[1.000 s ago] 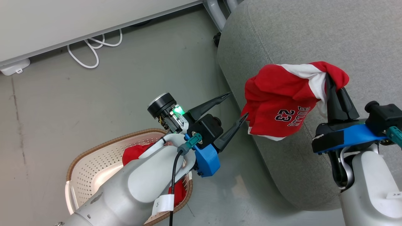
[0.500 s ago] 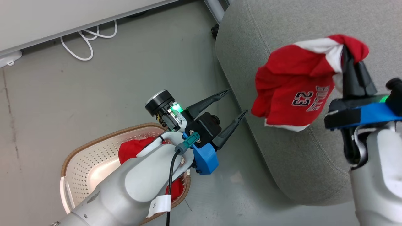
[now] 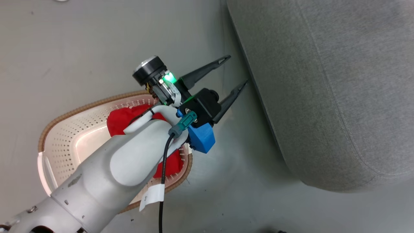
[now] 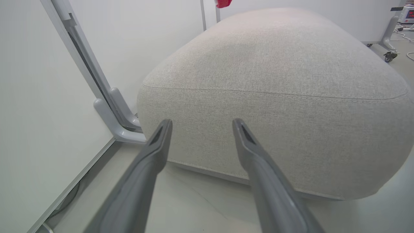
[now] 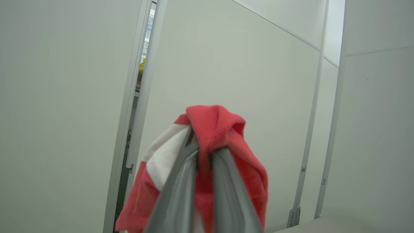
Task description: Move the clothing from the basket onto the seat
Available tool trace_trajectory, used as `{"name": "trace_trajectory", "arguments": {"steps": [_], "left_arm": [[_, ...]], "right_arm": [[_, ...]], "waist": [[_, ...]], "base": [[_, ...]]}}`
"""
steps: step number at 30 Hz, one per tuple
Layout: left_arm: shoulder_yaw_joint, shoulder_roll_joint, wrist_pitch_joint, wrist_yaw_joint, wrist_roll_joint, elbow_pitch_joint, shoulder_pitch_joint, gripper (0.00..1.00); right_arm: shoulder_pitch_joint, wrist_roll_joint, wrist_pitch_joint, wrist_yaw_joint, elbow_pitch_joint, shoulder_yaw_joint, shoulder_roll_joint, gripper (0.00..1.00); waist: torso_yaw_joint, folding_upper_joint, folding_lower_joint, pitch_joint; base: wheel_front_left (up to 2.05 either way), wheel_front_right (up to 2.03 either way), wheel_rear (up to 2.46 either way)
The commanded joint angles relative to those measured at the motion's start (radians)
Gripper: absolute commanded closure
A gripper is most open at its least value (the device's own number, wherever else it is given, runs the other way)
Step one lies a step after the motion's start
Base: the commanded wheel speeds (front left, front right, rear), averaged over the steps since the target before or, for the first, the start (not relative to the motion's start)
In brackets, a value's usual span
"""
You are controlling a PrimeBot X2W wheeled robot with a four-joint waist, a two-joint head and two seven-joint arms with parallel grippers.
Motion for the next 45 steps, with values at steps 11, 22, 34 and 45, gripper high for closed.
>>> {"name": "trace_trajectory", "arguments": {"steps": [11,22,34,45], "left_arm": [[-0.001,0.052,0.039,0.011,0.035,-0.081,-0.093,0.00],[-0.018,0.063,0.052,0.014,0.035,-0.118,-0.105,0.00],[-0.022,0.057,0.027,0.029,0.015,-0.102,-0.078,0.00],[0.025,0.003,-0.019,0.061,-0.038,-0.050,-0.007,0.00]], "right_arm": [[-0.089,-0.007,-0.001,0.000,0.153,-0.133,-0.083,1.00],[0.035,-0.039,-0.001,0.000,0.339,-0.201,0.054,1.00],[0.120,-0.037,-0.001,0.000,0.324,-0.204,0.090,0.00],[0.371,-0.090,-0.001,0.000,0.080,-0.169,0.150,0.00]], "waist": [[0.019,-0.0001,-0.0001,0.235],[0.035,-0.0001,-0.0001,0.268],[0.031,-0.0001,-0.0001,0.207],[0.054,-0.0001,-0.0001,0.007]], "base": [[0.00,0.00,0.00],[0.00,0.00,0.00],[0.00,0.00,0.00],[0.00,0.00,0.00]]}}
